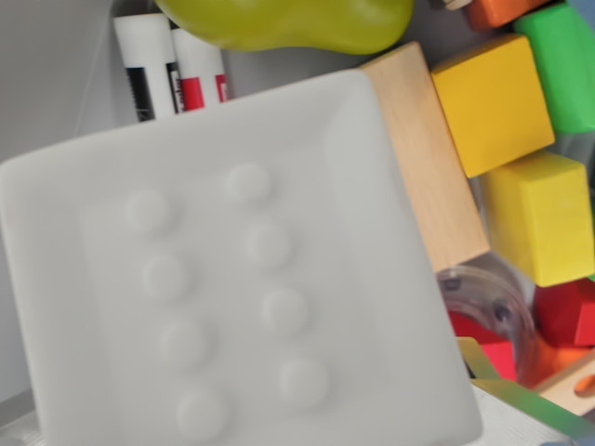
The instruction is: Pick an object from the bin
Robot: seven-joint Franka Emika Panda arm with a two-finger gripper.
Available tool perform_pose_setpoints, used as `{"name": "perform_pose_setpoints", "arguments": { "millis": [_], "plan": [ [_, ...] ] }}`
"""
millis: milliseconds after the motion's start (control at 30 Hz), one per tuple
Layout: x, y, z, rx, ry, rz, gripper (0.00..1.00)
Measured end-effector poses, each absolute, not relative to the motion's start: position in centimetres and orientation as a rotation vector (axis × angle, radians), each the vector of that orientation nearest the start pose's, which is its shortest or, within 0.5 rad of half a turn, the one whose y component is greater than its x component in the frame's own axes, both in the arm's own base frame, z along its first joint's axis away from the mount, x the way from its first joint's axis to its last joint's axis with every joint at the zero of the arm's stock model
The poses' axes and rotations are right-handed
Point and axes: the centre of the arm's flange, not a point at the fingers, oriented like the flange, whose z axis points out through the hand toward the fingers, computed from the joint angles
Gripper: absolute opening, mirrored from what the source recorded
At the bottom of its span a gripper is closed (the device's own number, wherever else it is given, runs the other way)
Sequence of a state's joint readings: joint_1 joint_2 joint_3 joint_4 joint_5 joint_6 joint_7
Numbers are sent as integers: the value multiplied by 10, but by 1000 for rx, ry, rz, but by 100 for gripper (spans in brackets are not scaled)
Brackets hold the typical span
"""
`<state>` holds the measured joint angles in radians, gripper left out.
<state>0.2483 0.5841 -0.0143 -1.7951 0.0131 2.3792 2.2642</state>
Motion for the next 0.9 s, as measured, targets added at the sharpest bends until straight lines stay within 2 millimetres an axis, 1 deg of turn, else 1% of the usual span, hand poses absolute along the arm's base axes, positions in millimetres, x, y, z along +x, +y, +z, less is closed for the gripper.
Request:
{"name": "perform_pose_setpoints", "arguments": {
  "millis": [900],
  "plan": [
    [638, 152, 336, -1645, 2675, 5, 0]
  ]
}}
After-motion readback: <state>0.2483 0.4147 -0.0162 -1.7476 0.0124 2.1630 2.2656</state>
